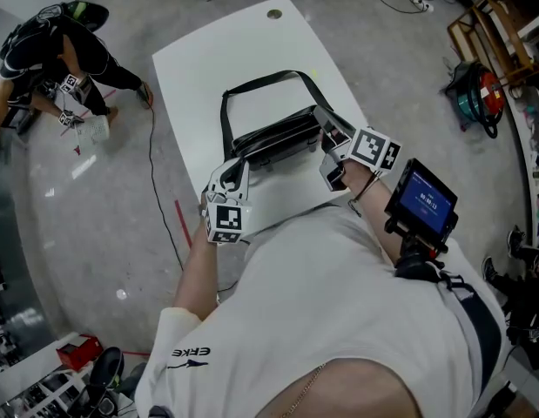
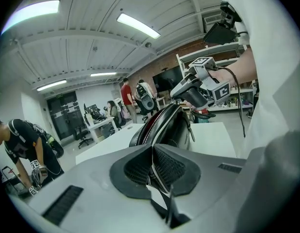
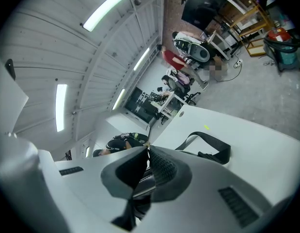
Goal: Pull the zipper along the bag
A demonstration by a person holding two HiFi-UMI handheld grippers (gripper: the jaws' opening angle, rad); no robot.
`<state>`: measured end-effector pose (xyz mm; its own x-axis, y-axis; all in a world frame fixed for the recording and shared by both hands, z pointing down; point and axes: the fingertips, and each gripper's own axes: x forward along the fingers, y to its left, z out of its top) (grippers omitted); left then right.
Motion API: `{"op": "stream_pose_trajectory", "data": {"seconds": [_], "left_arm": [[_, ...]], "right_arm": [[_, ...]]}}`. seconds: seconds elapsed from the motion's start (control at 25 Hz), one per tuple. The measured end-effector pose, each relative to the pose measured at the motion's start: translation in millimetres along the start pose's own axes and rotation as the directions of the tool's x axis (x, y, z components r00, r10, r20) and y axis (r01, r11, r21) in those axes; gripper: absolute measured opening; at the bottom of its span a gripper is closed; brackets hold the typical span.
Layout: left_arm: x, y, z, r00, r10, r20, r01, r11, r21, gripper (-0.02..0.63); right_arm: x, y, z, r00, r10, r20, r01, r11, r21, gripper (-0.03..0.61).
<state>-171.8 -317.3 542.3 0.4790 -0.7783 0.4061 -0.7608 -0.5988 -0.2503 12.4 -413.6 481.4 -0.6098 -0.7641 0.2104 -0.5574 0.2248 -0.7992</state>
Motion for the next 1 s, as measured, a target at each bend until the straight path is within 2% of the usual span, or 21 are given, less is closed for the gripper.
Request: {"op": "stream_pose_trajectory", "data": {"seconds": [1.0], "left_arm": [[27.4,-21.6,18.4,0.998,-0.033,0.048,0.033,0.999,0.007,0.016]], "right_arm": [[8.2,23.5,-13.9,0.998,0.037,-0.06,-0.04,0.997,-0.064,0.014]]}}
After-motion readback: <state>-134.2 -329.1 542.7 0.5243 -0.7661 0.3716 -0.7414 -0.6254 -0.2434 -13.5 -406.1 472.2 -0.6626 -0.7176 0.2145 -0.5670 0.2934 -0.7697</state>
